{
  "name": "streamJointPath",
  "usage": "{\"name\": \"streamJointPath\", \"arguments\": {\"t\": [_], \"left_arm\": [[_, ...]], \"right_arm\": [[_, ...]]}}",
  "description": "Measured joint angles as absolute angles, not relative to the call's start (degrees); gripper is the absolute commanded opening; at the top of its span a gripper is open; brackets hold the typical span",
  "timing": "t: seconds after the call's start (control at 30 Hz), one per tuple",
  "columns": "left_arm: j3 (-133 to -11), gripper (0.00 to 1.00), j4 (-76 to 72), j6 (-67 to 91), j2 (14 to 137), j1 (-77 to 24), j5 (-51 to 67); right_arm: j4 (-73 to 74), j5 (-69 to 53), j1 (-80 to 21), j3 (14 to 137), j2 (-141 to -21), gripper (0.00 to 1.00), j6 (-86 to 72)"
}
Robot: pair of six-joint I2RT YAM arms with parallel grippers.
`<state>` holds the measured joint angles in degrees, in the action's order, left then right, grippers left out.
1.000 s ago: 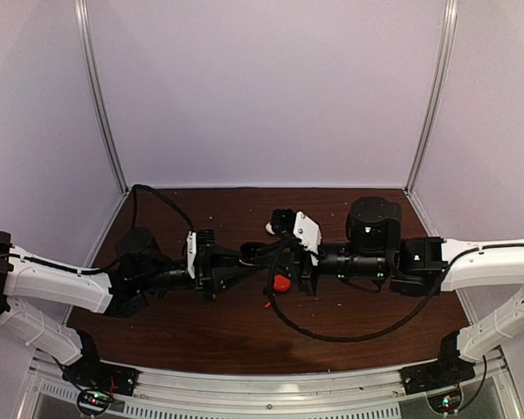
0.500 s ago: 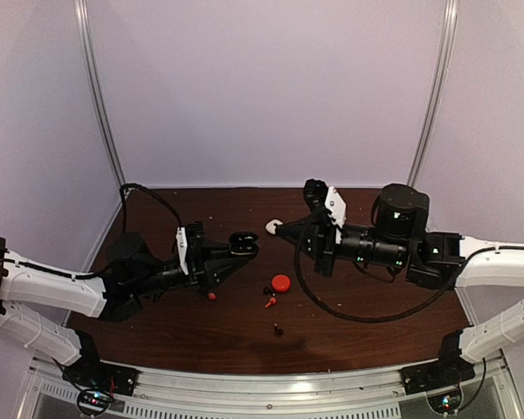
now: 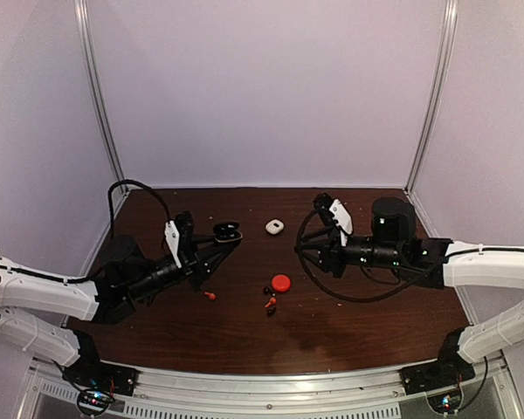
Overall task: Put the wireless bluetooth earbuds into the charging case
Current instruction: Move the left earbud to the center of the board.
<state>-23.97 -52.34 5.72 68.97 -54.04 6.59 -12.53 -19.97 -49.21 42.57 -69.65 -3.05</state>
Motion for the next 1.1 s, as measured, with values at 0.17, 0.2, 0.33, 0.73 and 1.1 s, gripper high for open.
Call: {"name": "streamJointPath", "arguments": {"t": [0.17,0.2,0.33,0.73,1.1], "left_arm": [[-22.13,0.0,-51.48,7.46,67.75,-53.93,5.58],[-21.98,0.0,-50.94,7.88,67.46,-53.93,5.48],[-21.78,0.0,-48.31,9.06,65.49,-53.93,5.28],[-21.74,0.0,-35.79,-6.0,59.18,-61.23,28.71],[-23.44,0.0,-18.04,-19.77,52.45,-68.86,29.39]], "right_arm": [[-7.84,-22.81,-49.32,42.22,-69.78,0.4,-3.64],[-7.09,-23.16,-49.56,42.3,-70.15,0.39,-3.62],[1.91,-23.53,-51.57,47.75,-76.73,0.39,-2.46],[8.32,-26.02,-52.18,50.85,-82.3,0.4,1.91],[9.3,-27.4,-51.79,48.53,-82.26,0.4,3.51]]}}
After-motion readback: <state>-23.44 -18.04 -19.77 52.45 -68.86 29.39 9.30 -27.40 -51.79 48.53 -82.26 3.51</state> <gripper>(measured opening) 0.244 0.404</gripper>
